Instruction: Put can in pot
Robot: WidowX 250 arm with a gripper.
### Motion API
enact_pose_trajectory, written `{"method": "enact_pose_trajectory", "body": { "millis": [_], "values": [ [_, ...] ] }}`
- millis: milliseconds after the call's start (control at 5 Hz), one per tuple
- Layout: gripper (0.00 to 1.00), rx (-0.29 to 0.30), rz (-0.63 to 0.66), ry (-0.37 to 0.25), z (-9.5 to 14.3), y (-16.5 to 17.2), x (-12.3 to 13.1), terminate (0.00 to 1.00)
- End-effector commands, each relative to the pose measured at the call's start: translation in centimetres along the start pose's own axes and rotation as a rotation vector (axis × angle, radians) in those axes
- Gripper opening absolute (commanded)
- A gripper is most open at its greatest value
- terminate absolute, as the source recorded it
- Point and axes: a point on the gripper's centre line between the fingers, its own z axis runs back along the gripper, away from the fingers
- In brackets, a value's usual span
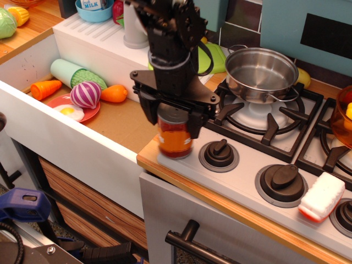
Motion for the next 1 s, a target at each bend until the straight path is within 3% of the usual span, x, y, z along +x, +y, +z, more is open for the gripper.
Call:
{"method": "enact_pose_trajectory", "body": {
  "millis": [0,200,600,800],
  "values": [
    [0.00,0.108,-0.072,-0.058,6.5,1.1,5.9,0.00],
    [0.00,0.137,-0.078,-0.115,7.3,-0.5,8.2,0.00],
    [0.00,0.031,-0.055,-0.221,5.8,-4.6,12.4,0.00],
    [0.00,0.012,-0.079,-0.259,4.5,-5.5,13.4,1.00]
  ]
}}
